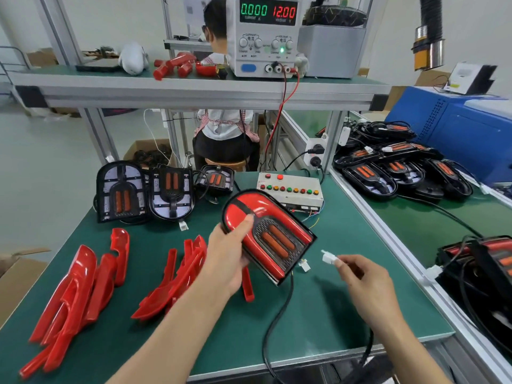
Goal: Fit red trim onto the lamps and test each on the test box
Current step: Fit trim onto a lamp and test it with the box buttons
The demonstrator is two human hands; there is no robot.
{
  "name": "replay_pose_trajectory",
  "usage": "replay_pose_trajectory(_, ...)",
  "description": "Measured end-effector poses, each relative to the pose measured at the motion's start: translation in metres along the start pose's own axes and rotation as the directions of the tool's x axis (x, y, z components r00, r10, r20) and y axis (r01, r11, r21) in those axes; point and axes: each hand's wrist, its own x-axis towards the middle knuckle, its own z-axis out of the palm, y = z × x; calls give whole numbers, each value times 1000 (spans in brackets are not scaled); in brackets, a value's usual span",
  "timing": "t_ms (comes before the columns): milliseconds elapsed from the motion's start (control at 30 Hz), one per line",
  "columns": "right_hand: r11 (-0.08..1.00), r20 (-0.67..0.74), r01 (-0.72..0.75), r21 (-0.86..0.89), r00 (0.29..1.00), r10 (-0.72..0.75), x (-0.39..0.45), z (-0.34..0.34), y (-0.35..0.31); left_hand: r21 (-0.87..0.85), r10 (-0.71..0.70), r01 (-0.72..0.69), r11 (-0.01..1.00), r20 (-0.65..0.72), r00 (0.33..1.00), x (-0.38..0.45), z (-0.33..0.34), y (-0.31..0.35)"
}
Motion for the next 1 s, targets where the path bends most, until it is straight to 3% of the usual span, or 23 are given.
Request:
replay_pose_trajectory(133,992,168,73,-102,984,-55,20,-6,2,71,-45,53,996,-122,992,-15,-2,-27)
replay_pose_trajectory(300,974,355,114,-197,934,-37,31,12,-1,26,-53,58,998,-176,983,-26,-22,-36)
replay_pose_trajectory(567,868,414,180,-463,910,32,46,39,-13,-127,-108,71,989,-312,944,-41,-30,-40)
replay_pose_trajectory(700,910,373,172,-378,928,-21,59,33,-16,-225,-172,94,970,-355,919,-56,-24,-54)
replay_pose_trajectory(833,927,317,190,-322,945,-83,73,29,-25,-392,-248,111,913,-318,915,-75,-13,-67)
replay_pose_trajectory(1000,934,311,220,-281,942,-128,86,27,-39,-473,-333,162,866,-303,893,-85,9,-83)
